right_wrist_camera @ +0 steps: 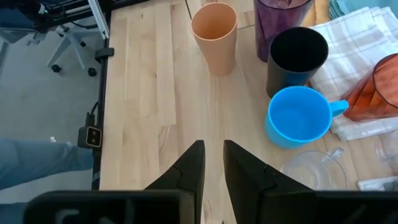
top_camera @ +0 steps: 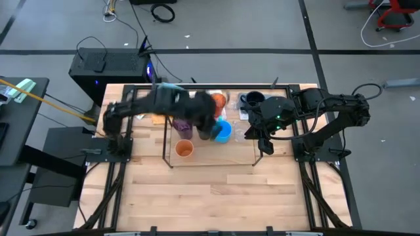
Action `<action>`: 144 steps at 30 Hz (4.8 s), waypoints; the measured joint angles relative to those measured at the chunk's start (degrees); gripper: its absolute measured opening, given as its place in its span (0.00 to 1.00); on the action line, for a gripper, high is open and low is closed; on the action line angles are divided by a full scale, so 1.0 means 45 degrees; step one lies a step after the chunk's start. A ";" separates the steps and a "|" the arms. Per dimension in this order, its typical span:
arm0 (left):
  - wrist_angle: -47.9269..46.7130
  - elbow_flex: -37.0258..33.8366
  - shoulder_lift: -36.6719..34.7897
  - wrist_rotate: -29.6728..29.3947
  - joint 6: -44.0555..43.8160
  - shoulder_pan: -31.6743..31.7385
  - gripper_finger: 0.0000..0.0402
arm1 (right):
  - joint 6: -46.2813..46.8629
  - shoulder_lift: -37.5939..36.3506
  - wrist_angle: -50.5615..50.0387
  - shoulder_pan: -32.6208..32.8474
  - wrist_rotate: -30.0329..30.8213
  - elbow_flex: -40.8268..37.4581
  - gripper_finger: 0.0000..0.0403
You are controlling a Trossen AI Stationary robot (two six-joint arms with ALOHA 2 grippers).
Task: Stack small to large cups/mugs on shelf
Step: Remove the orange cup from the shelf
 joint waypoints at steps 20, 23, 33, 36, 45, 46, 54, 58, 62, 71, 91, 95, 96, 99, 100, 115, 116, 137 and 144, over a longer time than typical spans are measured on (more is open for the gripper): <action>-0.2791 -0.3223 0.0269 0.0978 -0.4417 -0.2753 0.23 | 0.0243 -0.0010 -0.0165 0.0275 0.0000 0.0005 0.16; -0.2761 -0.3905 0.0291 0.1537 -0.4420 -0.2739 0.22 | 0.0335 -0.0010 -0.0165 0.0506 0.0000 0.0005 0.16; -0.2742 -0.4303 0.0275 0.1463 -0.4298 -0.2655 0.24 | 0.0486 -0.0010 -0.0194 0.0534 0.0000 0.0005 0.16; -0.2745 -0.4303 0.0275 0.1396 -0.4269 -0.2540 0.25 | 0.0486 -0.0010 -0.0207 0.0534 -0.0075 0.0005 0.16; -0.2742 -0.4303 0.0275 0.1398 -0.3692 -0.2354 0.32 | 0.0472 -0.0010 -0.0209 0.0534 -0.0194 0.0005 0.16; -0.2747 -0.4303 0.0275 0.1392 -0.3639 -0.2331 0.33 | 0.0463 -0.0010 -0.0209 0.0534 -0.0202 0.0005 0.16; -0.2743 -0.4303 0.0275 0.1395 -0.3589 -0.2120 0.45 | 0.0442 -0.0005 -0.0209 0.0534 -0.0219 0.0005 0.17; -0.2752 -0.4299 0.0361 0.1395 -0.3589 -0.2125 0.48 | 0.0440 -0.0005 -0.0207 0.0534 -0.0214 0.0005 0.17; -0.2679 -0.4303 0.0578 0.1400 -0.3589 -0.2135 0.49 | 0.0437 -0.0005 -0.0204 0.0534 -0.0209 0.0005 0.17; -0.2504 -0.4303 0.0876 0.1400 -0.3389 -0.2135 0.46 | 0.0437 0.0000 -0.0204 0.0534 -0.0185 0.0005 0.17; -0.2705 -0.4303 0.1508 0.1259 -0.3249 -0.2125 0.41 | 0.0437 0.0000 -0.0253 0.0534 -0.0189 0.0005 0.16; -0.2721 -0.4303 0.1508 0.1252 -0.3245 -0.2125 0.35 | 0.0437 0.0000 -0.0253 0.0534 -0.0189 0.0005 0.16; -0.2719 -0.4303 0.1508 0.1252 -0.3247 -0.2125 0.32 | 0.0434 0.0000 -0.0253 0.0534 -0.0189 0.0005 0.16; -0.2724 -0.4303 0.1508 0.1208 -0.3249 -0.2125 0.23 | 0.0432 0.0000 -0.0253 0.0534 -0.0189 0.0005 0.16; -0.2731 -0.4303 0.1508 0.1206 -0.3230 -0.2125 0.19 | 0.0432 0.0000 -0.0253 0.0534 -0.0189 0.0005 0.16; -0.2669 -0.4303 0.1491 0.2482 -0.3831 -0.3069 0.03 | 0.0386 0.0000 -0.0249 0.0534 -0.0189 0.0005 0.16; -0.2597 -0.4301 0.1484 0.2533 -0.4073 -0.3241 0.02 | 0.0353 0.0000 -0.0250 0.0534 -0.0189 0.0005 0.16; -0.0665 -0.4289 0.1748 0.2250 -0.8178 -0.5334 0.02 | 0.0310 0.0000 -0.0240 0.0534 -0.0189 0.0005 0.17; -0.0071 -0.4308 0.2397 0.2687 -0.8373 -0.5617 0.02 | 0.0225 0.0000 -0.0238 0.0533 -0.0189 0.0005 0.17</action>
